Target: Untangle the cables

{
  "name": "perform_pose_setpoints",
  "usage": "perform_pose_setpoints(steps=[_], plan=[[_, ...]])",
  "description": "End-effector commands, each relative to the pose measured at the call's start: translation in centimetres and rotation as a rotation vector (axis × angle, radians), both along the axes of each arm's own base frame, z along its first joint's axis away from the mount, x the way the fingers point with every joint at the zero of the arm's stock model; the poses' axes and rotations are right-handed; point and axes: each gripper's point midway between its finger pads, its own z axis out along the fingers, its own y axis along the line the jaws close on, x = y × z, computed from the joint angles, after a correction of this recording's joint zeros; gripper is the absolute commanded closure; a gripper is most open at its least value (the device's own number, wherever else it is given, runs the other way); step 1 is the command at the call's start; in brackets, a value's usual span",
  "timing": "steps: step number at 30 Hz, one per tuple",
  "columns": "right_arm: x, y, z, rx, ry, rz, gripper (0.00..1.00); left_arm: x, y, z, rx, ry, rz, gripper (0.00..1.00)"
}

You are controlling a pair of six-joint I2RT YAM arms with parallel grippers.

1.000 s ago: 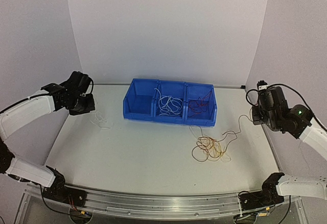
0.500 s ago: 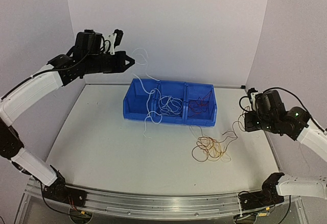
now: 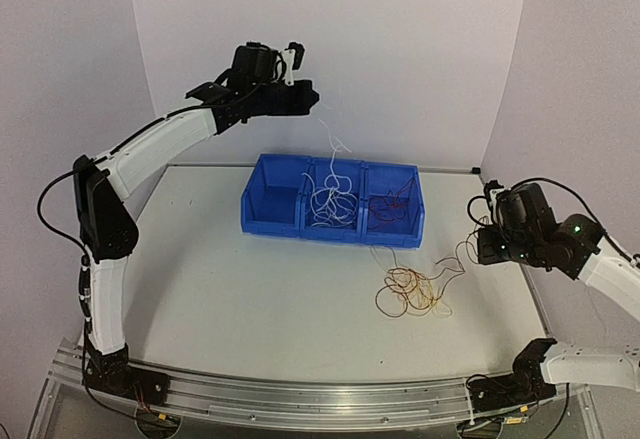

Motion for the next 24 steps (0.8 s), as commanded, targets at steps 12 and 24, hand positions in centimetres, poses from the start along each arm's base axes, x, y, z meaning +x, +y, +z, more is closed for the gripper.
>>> perform_pose_setpoints(steps=[12,24], plan=[[0.5,2.4,3.6,0.136,-0.049,0.066,1.00,5.6,-2.0,-12.1,0.201,0.072,0.083,1.00],[0.6,2.5,3.4,0.141,-0.037,0.062,1.00,3.6,-5.8,-19.3,0.347,0.127,-0.037,1.00]])
